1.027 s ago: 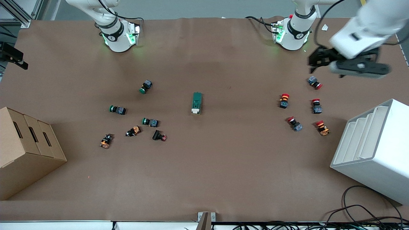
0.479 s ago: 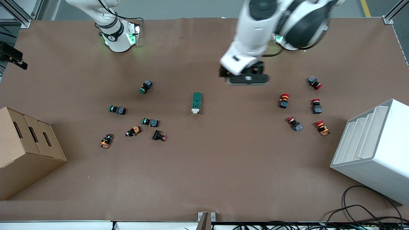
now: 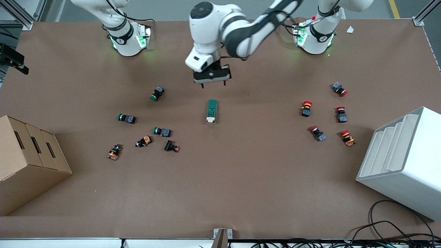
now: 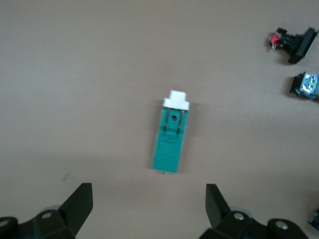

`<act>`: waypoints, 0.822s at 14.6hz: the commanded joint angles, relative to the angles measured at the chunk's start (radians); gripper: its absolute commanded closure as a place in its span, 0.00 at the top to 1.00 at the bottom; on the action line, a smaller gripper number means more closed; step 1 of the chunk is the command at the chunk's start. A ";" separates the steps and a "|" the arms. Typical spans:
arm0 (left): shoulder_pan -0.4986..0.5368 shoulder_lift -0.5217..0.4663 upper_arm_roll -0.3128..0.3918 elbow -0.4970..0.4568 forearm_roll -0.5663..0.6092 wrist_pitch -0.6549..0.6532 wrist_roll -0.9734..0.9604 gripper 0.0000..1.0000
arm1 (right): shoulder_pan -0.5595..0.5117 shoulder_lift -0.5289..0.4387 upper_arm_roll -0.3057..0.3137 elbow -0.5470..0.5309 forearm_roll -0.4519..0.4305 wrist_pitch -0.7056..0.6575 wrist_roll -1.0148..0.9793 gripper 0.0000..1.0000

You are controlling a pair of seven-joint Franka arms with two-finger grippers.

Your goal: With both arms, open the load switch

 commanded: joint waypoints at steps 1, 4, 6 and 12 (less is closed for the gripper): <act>-0.058 0.077 0.001 -0.007 0.231 0.024 -0.182 1.00 | 0.005 0.018 0.001 0.040 -0.026 0.000 0.007 1.00; -0.117 0.170 0.001 -0.022 0.493 0.024 -0.396 1.00 | -0.028 0.065 -0.006 0.060 -0.019 0.006 0.007 1.00; -0.138 0.184 0.002 -0.078 0.637 0.021 -0.486 1.00 | -0.053 0.233 -0.003 0.075 -0.019 0.009 0.001 1.00; -0.144 0.232 0.005 -0.190 1.030 0.009 -0.839 1.00 | -0.041 0.360 0.000 0.112 0.024 0.000 0.088 1.00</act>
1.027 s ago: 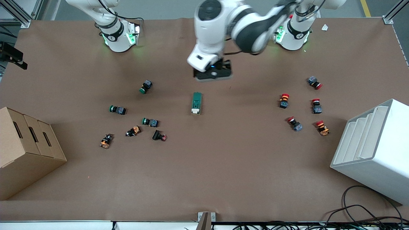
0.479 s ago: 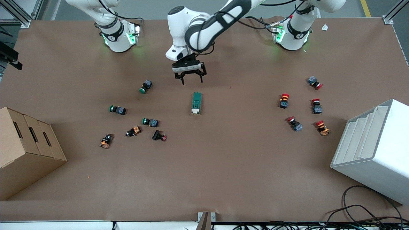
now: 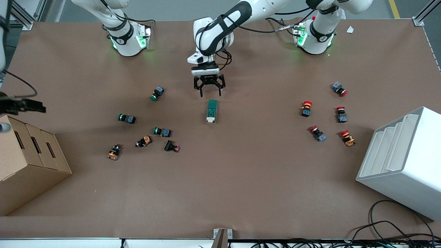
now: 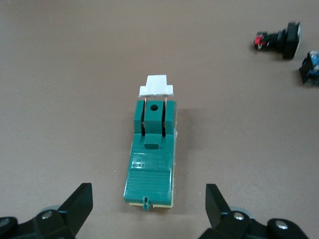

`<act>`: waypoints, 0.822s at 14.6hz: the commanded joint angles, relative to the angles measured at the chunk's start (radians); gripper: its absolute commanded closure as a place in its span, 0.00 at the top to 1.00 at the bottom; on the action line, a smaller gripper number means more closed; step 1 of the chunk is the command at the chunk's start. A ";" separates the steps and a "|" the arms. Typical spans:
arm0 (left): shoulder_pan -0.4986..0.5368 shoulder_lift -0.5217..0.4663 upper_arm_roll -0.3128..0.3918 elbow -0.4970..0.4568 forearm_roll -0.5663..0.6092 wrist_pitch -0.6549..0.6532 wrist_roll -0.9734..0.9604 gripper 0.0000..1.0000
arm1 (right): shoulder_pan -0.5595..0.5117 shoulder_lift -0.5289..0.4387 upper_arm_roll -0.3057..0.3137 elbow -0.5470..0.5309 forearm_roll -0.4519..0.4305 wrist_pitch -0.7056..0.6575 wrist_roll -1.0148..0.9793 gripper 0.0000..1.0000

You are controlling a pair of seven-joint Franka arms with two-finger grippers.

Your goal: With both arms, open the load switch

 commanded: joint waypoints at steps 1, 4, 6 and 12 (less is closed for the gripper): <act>-0.005 0.025 0.003 -0.013 0.126 -0.019 -0.106 1.00 | 0.021 -0.026 0.013 -0.012 0.069 -0.036 0.164 1.00; -0.014 0.077 0.005 -0.012 0.232 -0.083 -0.183 1.00 | 0.148 -0.026 0.013 -0.101 0.123 0.033 0.394 1.00; -0.017 0.100 0.008 -0.007 0.281 -0.117 -0.244 1.00 | 0.260 -0.024 0.013 -0.175 0.146 0.120 0.587 1.00; -0.046 0.136 0.012 -0.004 0.289 -0.186 -0.274 1.00 | 0.541 0.043 0.013 -0.201 0.183 0.248 1.268 1.00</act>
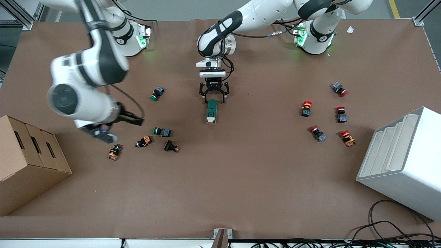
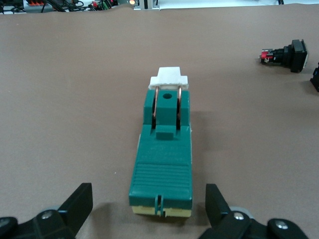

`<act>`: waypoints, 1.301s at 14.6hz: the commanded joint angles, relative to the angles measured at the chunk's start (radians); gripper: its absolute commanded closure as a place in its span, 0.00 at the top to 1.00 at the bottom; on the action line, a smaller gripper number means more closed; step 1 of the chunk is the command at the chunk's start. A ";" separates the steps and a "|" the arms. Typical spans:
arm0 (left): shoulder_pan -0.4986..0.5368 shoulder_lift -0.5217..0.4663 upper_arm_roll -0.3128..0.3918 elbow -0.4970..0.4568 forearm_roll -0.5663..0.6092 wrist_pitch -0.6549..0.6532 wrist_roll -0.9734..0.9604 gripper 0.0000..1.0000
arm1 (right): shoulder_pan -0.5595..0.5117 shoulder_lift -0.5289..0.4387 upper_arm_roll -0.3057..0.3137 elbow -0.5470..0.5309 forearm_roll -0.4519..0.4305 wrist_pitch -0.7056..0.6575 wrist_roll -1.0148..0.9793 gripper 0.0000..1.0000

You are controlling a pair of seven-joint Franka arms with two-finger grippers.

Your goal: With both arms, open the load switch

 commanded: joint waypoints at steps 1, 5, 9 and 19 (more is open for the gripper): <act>-0.025 0.014 0.010 0.012 0.018 -0.028 -0.038 1.00 | 0.084 0.047 -0.014 -0.007 0.054 0.060 0.297 1.00; -0.028 0.016 0.010 0.009 0.018 -0.038 -0.039 1.00 | 0.200 0.134 -0.014 0.005 0.103 0.153 0.649 1.00; -0.039 0.020 0.010 0.002 0.017 -0.051 -0.047 1.00 | 0.272 0.292 -0.011 0.098 0.121 0.224 0.977 1.00; -0.045 0.022 0.010 -0.004 0.017 -0.063 -0.067 1.00 | 0.407 0.438 -0.009 0.165 0.198 0.276 1.138 1.00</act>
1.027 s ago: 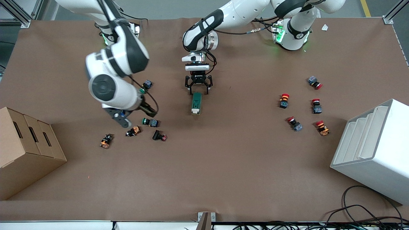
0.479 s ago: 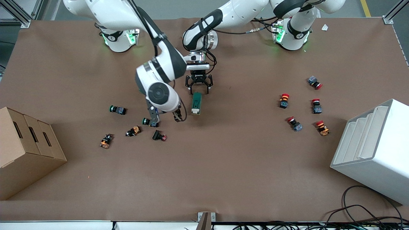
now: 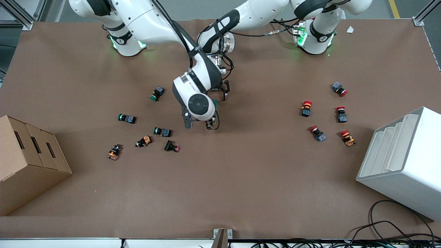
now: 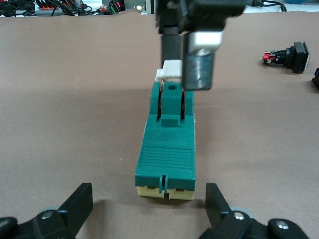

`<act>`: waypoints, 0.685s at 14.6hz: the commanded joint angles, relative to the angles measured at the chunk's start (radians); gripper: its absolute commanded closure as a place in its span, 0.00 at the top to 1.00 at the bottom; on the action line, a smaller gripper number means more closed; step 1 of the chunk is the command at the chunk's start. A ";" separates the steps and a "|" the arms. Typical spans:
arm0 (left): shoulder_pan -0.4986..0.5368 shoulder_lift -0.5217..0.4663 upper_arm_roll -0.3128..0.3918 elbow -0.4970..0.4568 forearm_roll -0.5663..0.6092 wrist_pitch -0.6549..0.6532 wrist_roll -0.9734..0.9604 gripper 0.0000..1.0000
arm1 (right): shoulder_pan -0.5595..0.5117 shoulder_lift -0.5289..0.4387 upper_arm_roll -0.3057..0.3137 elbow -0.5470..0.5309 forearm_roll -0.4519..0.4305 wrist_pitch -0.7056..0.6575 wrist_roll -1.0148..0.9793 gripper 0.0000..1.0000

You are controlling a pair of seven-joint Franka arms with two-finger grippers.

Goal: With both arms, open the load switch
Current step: 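Push the white handle down onto the switch base with the right gripper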

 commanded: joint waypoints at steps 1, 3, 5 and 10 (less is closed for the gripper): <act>-0.015 0.006 0.008 -0.004 0.017 -0.014 -0.019 1.00 | 0.013 0.001 -0.007 0.011 0.022 -0.031 0.010 1.00; -0.014 0.006 0.008 -0.005 0.017 -0.014 -0.019 1.00 | 0.012 -0.002 0.002 0.021 0.023 -0.111 -0.007 1.00; -0.012 0.006 0.008 -0.002 0.017 -0.014 -0.016 1.00 | 0.006 -0.006 0.023 0.021 0.023 -0.148 -0.021 1.00; -0.012 0.006 0.008 -0.004 0.017 -0.013 -0.016 1.00 | 0.009 -0.028 0.031 0.021 0.023 -0.275 -0.079 1.00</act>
